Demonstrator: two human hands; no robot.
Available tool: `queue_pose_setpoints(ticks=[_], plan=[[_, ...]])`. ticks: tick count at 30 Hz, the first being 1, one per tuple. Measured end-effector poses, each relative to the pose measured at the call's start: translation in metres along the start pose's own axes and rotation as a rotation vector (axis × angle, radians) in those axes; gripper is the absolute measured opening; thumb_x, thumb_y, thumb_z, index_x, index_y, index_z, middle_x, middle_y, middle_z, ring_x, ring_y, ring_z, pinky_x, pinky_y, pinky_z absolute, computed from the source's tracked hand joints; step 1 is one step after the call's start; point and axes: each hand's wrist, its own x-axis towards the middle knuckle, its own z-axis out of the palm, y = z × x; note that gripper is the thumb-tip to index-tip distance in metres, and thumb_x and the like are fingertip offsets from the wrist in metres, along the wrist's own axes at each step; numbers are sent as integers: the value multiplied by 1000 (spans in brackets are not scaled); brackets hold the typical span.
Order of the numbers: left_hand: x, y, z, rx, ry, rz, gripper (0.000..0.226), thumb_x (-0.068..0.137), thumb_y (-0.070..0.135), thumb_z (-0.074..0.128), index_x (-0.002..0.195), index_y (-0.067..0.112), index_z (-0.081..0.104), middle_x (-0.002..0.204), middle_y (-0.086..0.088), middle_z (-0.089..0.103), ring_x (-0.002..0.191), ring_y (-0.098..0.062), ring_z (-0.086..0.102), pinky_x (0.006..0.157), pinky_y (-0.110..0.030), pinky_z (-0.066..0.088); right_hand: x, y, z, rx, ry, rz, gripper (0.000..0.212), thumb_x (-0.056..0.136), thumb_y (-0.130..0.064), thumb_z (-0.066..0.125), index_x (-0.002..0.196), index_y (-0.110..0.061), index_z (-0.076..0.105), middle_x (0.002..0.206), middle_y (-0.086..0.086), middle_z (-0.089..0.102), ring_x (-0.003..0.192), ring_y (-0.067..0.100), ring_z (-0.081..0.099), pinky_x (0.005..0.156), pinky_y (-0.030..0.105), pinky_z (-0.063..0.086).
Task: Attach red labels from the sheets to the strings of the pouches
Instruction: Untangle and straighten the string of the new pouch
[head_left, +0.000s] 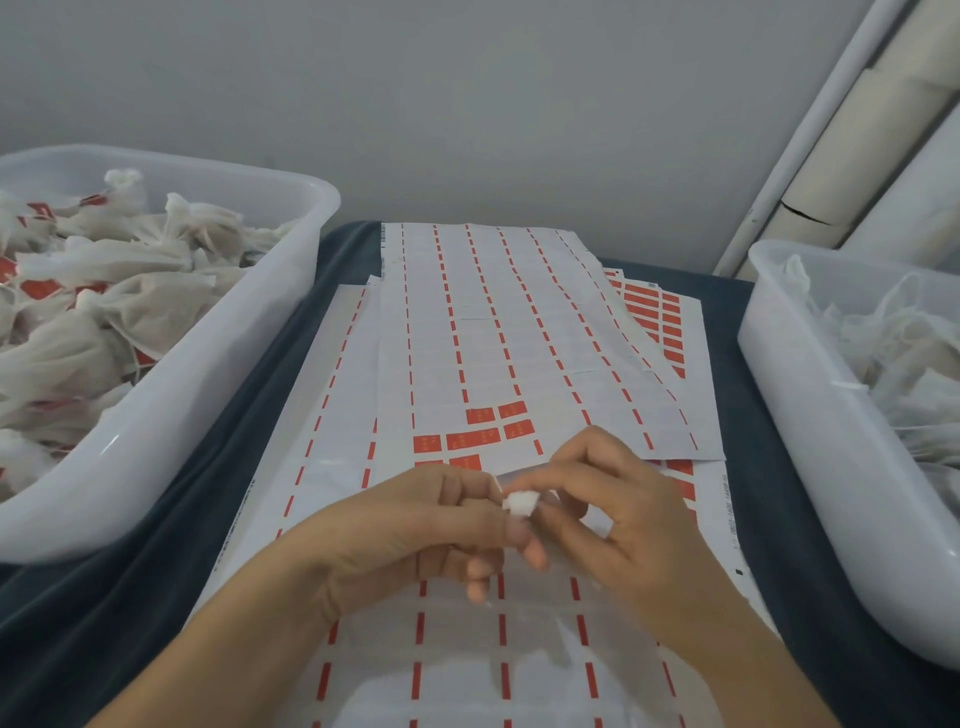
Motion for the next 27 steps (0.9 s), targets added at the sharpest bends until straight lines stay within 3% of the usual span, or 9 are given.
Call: queue_pose_setpoints(ticks=[4,7,9,14,17,20,22,24,27], plan=[[-5,6,-6,-9,127,96,35,69,11,76,88,9,47,77,-15,67,51,-14,55,51,-22,51,2,-1,1,146,-42,123,16,89,-45,54,86,-34,65,79,-9,55,78,8,53,70,14,43],[-4,4,-2,14,172,189,28,77,15,71,93,10,48,69,-9,60,58,-14,54,53,-21,48,3,-5,0,619,-260,482,28,77,-48,58,90,-26,72,92,1,66,92,24,59,79,18,49],[-2,1,3,5,200,212,25,80,18,66,95,11,48,67,-5,57,57,-12,51,50,-19,46,3,-8,2,926,-341,647,29,78,-41,65,97,-20,72,103,3,69,101,23,63,91,26,49],[0,-4,8,135,260,309,25,81,30,63,101,24,50,78,2,64,65,-10,54,53,-18,45,3,-9,6,1223,-229,728,29,83,-26,63,108,-12,70,116,7,65,113,26,57,103,44,41],[4,-7,15,128,309,338,24,75,40,68,95,41,54,94,7,62,62,-16,53,49,-16,44,7,-6,6,1179,-64,739,42,84,-24,55,119,-3,60,125,12,61,118,31,55,103,49,41],[6,-11,21,407,502,381,45,60,64,65,97,54,42,97,28,52,71,-5,58,52,-13,46,7,-7,8,1026,-9,733,33,76,-34,57,96,-10,69,97,0,68,95,15,65,85,31,55],[6,-14,21,646,651,468,43,60,73,57,91,47,44,92,29,49,79,0,54,57,-9,46,6,-10,10,984,39,720,31,69,-39,61,86,-14,71,86,-2,66,90,13,65,75,25,55],[6,-18,19,868,708,485,41,67,76,48,80,37,49,86,26,51,80,1,50,60,-7,43,5,-9,14,876,47,677,40,64,-48,63,87,-17,71,92,-2,68,101,17,61,87,33,53],[9,-22,19,1034,674,529,26,76,62,37,75,39,48,76,23,50,83,1,49,66,-8,41,4,-9,18,800,21,634,43,65,-54,60,90,-21,73,100,-3,70,106,18,61,99,42,45]])
